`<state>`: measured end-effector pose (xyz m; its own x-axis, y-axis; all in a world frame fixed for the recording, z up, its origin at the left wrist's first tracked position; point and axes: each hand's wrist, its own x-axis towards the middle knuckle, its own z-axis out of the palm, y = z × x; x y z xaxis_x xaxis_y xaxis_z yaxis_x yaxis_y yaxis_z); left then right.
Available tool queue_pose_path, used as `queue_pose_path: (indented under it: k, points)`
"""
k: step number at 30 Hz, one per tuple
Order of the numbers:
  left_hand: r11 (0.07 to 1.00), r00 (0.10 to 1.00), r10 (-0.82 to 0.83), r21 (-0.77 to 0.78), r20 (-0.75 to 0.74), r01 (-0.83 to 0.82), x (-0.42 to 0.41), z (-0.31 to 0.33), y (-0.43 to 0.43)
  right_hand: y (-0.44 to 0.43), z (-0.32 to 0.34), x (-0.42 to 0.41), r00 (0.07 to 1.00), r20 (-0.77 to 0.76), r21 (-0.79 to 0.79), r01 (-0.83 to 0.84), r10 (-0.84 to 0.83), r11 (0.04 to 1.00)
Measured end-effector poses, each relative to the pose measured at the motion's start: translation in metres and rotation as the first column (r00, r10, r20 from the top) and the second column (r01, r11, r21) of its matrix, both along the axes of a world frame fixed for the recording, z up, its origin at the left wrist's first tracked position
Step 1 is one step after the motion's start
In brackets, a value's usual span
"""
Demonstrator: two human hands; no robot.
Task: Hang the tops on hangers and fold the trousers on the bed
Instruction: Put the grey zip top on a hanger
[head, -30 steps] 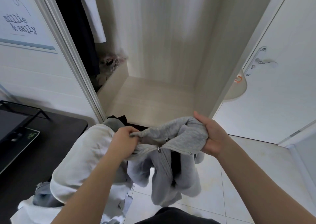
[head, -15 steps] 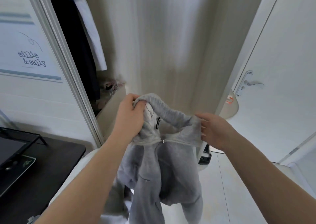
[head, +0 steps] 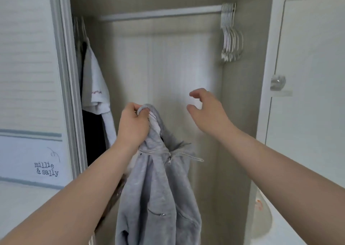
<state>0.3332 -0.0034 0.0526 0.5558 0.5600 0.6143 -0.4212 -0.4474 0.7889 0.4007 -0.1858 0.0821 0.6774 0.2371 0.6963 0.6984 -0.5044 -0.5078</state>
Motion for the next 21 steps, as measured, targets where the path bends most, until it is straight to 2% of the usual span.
queue_pose_path:
  k: [3, 5, 7, 10, 12, 16, 18, 21]
  points:
    - [1.0, 0.999, 0.026, 0.015, 0.038, -0.027, 0.018, 0.045, 0.008, 0.01, 0.062, 0.031, 0.971, 0.158, -0.155, 0.204, -0.18, 0.967]
    - [0.999, 0.998, 0.014, 0.032, 0.056, -0.016, 0.032, 0.071, 0.012, 0.013, 0.096, 0.052, 0.916, 0.273, -0.226, 0.357, -0.293, 0.906]
    - [0.998, 0.997, 0.01, 0.054, 0.076, -0.015, 0.044, 0.095, 0.013, 0.014, 0.125, 0.073, 0.837, 0.368, -0.287, 0.517, -0.406, 0.806]
    - [0.998, 0.997, 0.015, 0.055, 0.075, -0.019, 0.064, 0.122, 0.015, 0.013, 0.162, 0.097, 0.713, 0.425, -0.365, 0.698, -0.557, 0.616]
    - [0.999, 0.998, 0.014, 0.048, 0.066, -0.018, 0.076, 0.134, 0.018, 0.013, 0.181, 0.115, 0.626, 0.455, -0.37, 0.78, -0.634, 0.505]
    - [0.995, 0.998, 0.024, 0.096, 0.051, -0.029, 0.104, 0.152, 0.025, 0.008, 0.21, 0.153, 0.465, 0.541, -0.315, 0.885, -0.701, 0.343]
    - [0.994, 0.999, 0.029, 0.107, 0.044, -0.033, 0.118, 0.162, 0.032, 0.006, 0.222, 0.17, 0.417, 0.575, -0.287, 0.908, -0.704, 0.304]
    - [0.993, 0.997, 0.044, 0.103, 0.058, -0.05, 0.137, 0.177, 0.039, 0.003, 0.234, 0.193, 0.388, 0.577, -0.254, 0.921, -0.718, 0.294]
